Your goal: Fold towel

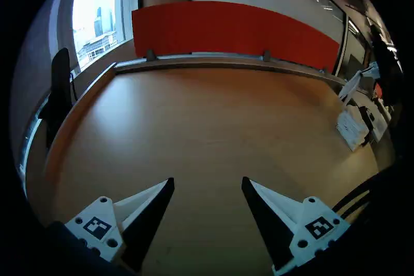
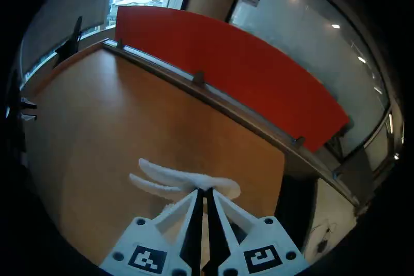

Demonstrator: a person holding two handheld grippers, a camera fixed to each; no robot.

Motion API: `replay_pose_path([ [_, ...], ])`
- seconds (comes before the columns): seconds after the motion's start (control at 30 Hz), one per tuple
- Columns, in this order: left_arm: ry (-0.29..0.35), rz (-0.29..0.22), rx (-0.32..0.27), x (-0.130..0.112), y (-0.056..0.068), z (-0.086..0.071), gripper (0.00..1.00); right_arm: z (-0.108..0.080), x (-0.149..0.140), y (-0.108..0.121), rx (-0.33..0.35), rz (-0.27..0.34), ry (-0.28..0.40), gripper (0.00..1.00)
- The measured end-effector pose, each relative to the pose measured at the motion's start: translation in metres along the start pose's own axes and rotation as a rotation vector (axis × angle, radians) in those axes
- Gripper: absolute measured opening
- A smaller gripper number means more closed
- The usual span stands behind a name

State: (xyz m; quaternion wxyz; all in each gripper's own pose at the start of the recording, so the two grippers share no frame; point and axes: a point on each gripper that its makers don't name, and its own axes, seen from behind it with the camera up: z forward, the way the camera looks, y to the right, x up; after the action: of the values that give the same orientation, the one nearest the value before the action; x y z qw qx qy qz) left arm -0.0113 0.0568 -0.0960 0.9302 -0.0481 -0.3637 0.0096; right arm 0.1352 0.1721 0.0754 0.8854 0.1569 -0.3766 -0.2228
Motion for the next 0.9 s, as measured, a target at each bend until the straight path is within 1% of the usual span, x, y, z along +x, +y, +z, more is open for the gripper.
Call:
replay_pose_path([
  [0.2, 0.000, 0.011, -0.005, 0.001, 0.003, -0.002, 0.97, -0.019, -0.032, -0.003, 0.000, 0.039, -0.006, 0.05],
  [0.4, 0.000, 0.016, -0.011, -0.002, 0.005, -0.005, 0.97, -0.033, -0.071, -0.010, -0.007, 0.077, -0.036, 0.05],
  [0.6, -0.005, 0.018, -0.014, -0.008, 0.007, -0.009, 0.97, -0.038, -0.110, -0.012, -0.018, 0.141, -0.070, 0.05],
  [0.9, -0.012, 0.017, -0.005, -0.016, 0.003, -0.015, 0.97, -0.040, -0.153, -0.011, -0.036, 0.210, -0.128, 0.05],
])
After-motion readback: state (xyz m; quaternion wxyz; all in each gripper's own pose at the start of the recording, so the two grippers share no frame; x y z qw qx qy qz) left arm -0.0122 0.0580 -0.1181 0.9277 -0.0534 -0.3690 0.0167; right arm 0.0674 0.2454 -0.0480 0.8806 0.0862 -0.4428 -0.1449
